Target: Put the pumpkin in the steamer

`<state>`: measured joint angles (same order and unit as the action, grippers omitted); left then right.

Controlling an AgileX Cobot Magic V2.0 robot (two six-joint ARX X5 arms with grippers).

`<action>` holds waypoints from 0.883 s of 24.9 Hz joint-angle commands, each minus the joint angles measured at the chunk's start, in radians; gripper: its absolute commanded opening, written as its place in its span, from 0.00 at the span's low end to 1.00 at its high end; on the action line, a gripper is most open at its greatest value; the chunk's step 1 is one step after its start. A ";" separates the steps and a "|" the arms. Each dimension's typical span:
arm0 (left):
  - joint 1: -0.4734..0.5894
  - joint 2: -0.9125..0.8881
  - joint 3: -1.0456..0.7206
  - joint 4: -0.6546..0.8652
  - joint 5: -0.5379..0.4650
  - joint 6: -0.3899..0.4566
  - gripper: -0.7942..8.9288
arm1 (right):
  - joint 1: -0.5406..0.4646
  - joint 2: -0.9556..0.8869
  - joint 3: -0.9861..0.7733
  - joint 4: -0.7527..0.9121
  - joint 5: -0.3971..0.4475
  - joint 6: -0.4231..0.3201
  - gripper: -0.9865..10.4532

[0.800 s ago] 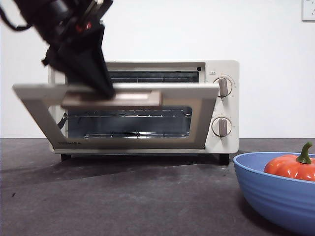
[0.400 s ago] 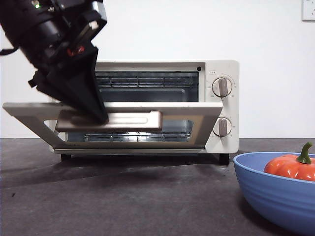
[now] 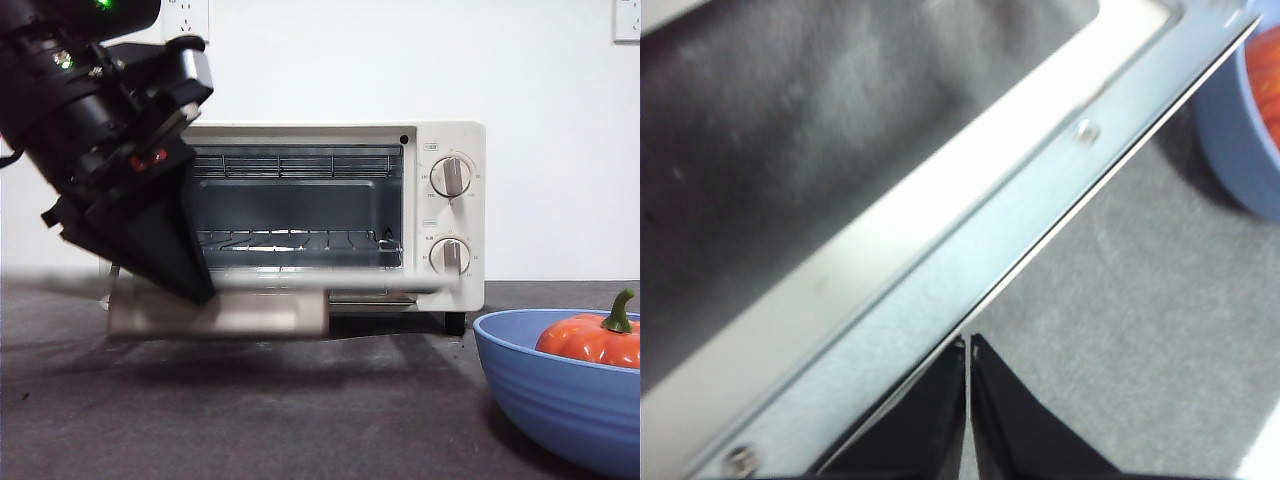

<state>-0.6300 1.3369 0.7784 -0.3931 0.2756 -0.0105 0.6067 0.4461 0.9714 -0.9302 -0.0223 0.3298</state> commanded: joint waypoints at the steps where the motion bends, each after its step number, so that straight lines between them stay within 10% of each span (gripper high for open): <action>1: -0.009 0.014 -0.004 0.030 -0.018 -0.010 0.10 | 0.004 0.002 0.011 0.010 0.005 -0.004 0.59; 22: -0.038 -0.329 0.117 -0.314 -0.006 -0.039 0.10 | 0.004 0.010 0.011 -0.200 -0.005 0.033 0.59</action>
<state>-0.6590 1.0180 0.8780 -0.6994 0.2646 -0.0444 0.6067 0.4503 0.9714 -1.1343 -0.0261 0.3443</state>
